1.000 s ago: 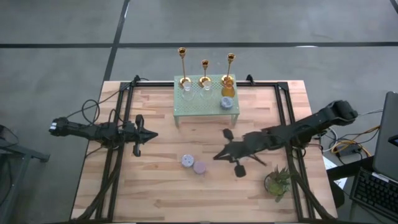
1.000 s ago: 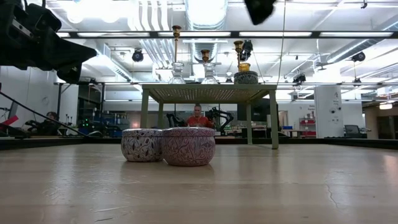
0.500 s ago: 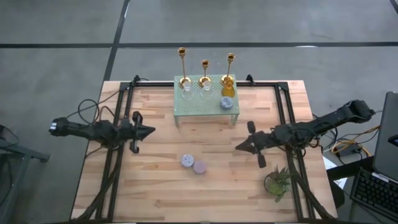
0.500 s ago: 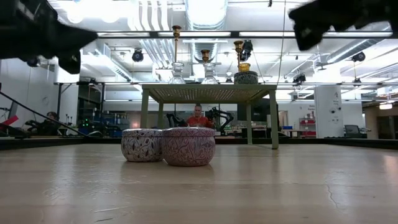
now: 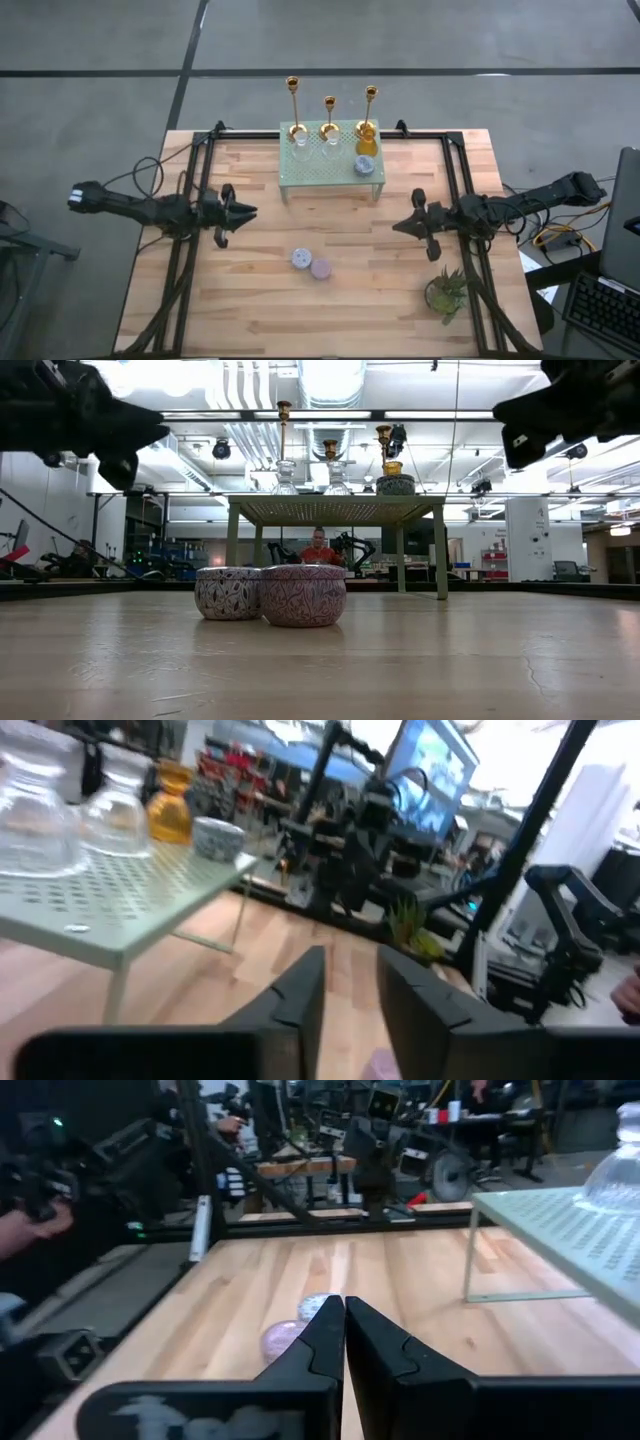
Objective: Pick & Place candle stick holders
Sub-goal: Put the white scented candle on the shelf
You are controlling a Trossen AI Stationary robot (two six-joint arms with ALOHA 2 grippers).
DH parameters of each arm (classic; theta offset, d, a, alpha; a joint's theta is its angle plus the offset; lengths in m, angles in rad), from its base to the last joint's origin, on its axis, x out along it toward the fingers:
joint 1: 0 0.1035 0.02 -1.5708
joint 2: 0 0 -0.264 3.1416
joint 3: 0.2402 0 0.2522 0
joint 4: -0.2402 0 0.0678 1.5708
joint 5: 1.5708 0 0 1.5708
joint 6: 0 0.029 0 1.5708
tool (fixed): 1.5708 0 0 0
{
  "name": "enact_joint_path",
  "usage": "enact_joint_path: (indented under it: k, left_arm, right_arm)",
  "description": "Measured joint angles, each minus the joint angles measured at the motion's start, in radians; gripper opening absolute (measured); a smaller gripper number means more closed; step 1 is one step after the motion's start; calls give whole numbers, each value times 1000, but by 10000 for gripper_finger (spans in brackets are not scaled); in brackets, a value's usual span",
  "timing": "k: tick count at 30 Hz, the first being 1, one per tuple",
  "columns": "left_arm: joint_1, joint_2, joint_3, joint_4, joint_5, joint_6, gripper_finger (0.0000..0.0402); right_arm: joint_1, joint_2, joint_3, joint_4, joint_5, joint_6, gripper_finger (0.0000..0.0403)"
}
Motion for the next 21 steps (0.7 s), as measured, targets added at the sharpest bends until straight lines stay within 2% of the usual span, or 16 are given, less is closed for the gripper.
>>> enact_joint_path:
  k: [4, 7, 12, 14, 16, 18, 21]
  left_arm:
    - [-2, 157, 65, 34, 40, -19, 156]
    - [-3, 283, 130, 40, 53, 1, 207]
    - [-14, 478, 229, 31, 158, 46, 294]
    - [-29, 548, 265, 20, 164, 49, 323]
    - [-40, 615, 314, 40, 164, 60, 349]
    - [-50, 678, 352, -9, 164, 85, 369]
    - [-63, 760, 407, -48, 161, 103, 384]
  right_arm:
    - [-34, -18, -12, 2, -96, 45, 8]
    - [-48, -17, -16, 0, -102, 49, 8]
    - [-70, -16, -16, 1, -102, 61, 8]
    - [-73, -16, -16, 0, -102, 68, 8]
    - [-73, -16, -16, 0, -102, 68, 8]
    - [-73, -16, -17, 0, -102, 68, 8]
    - [-73, -16, -22, 0, -102, 71, 8]
